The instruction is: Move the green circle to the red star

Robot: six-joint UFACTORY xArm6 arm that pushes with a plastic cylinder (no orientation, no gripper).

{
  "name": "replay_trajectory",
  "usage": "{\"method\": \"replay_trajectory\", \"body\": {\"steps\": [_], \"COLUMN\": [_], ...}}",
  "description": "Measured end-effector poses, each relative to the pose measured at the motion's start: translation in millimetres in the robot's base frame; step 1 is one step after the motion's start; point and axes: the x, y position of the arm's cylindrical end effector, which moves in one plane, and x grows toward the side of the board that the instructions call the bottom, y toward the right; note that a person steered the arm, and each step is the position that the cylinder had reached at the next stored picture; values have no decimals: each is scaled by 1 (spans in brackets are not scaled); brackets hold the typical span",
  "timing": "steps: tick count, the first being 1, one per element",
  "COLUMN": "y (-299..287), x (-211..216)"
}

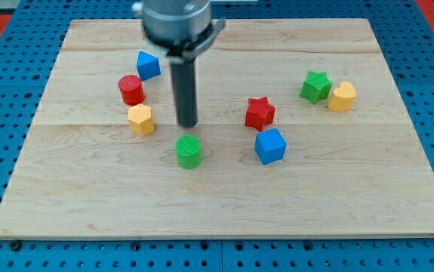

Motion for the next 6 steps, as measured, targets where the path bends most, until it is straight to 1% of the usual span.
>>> {"method": "replay_trajectory", "body": {"steps": [1, 2, 3, 4, 5, 6], "y": [-51, -4, 32, 73, 99, 36], "x": [58, 75, 40, 19, 19, 27]}}
